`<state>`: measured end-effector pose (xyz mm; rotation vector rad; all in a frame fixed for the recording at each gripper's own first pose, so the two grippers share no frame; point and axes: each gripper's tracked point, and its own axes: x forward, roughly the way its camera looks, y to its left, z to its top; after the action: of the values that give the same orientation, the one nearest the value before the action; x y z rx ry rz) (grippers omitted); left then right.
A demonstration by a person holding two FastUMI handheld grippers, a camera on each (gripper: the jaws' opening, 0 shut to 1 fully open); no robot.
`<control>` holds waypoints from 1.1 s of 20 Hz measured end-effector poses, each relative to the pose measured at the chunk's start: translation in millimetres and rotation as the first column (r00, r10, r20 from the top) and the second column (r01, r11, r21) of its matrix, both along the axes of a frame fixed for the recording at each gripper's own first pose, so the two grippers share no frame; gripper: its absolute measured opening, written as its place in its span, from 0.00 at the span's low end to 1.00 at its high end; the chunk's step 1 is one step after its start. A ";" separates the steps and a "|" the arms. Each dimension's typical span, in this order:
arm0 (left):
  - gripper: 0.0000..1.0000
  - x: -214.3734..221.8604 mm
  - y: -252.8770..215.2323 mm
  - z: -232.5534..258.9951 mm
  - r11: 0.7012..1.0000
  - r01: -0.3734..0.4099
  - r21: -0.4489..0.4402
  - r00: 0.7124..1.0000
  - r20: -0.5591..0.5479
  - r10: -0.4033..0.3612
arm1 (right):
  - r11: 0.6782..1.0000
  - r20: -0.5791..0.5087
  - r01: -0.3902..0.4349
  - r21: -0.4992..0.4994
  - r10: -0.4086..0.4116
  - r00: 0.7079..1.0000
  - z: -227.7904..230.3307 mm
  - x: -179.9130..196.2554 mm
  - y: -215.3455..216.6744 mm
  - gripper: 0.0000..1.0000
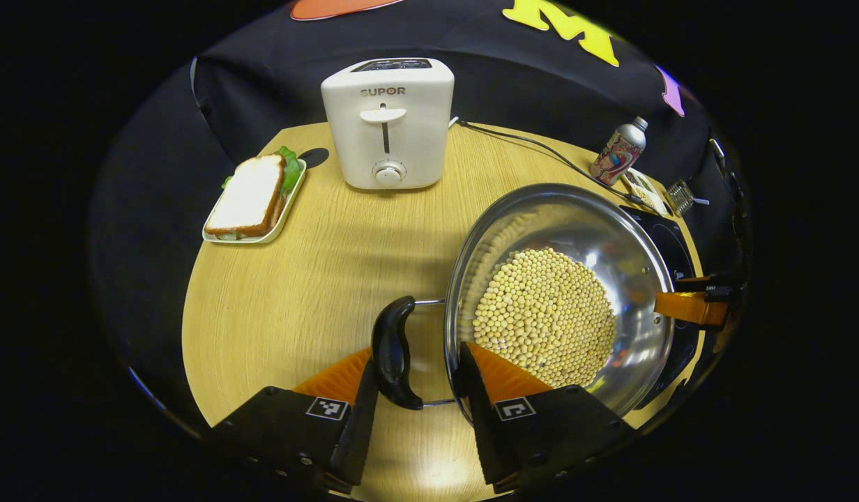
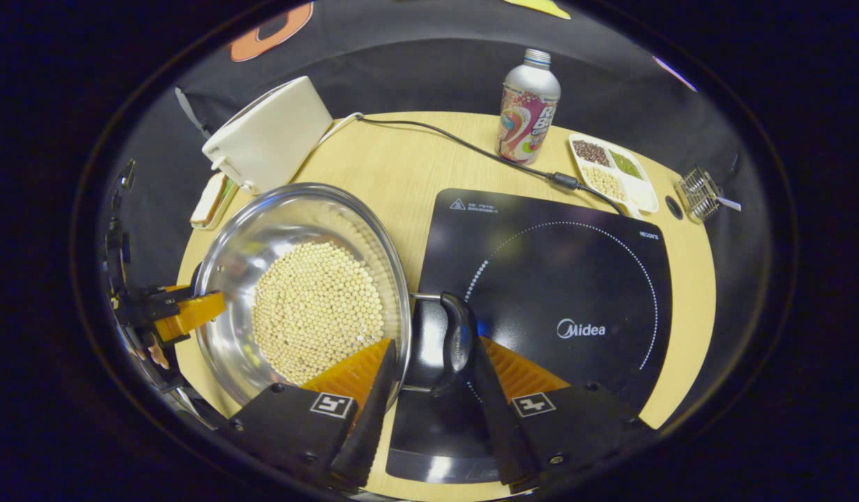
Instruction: First push the handle of the pot to place it horizontally, then grasp the pot with both hands and set it on the induction cooktop.
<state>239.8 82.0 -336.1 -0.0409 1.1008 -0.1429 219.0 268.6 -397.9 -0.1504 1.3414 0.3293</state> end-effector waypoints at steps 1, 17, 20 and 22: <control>0.71 1.0 1.1 -0.1 1.000 0.000 -0.001 1.000 0.006 0.000 | 1.000 0.000 -0.002 0.001 0.002 1.000 -0.1 1.0 0.2 0.65; 0.55 -8.2 0.6 29.2 1.000 -0.003 -0.013 0.998 0.066 0.004 | 0.999 0.060 -0.023 0.022 0.021 0.998 27.7 -3.8 -9.3 0.59; 0.55 -16.9 0.4 44.7 1.000 0.000 -0.018 0.996 0.092 0.002 | 0.999 0.083 -0.026 0.032 0.023 0.996 33.7 -1.3 -14.4 0.60; 0.55 -25.5 -3.8 60.4 1.000 0.000 -0.020 0.994 0.107 0.002 | 0.999 0.099 -0.022 0.044 0.018 0.995 39.6 -0.8 -19.2 0.59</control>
<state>214.4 78.2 -275.6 -0.0508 0.9923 -0.1534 218.2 249.4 -358.3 -0.1413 1.2346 0.3642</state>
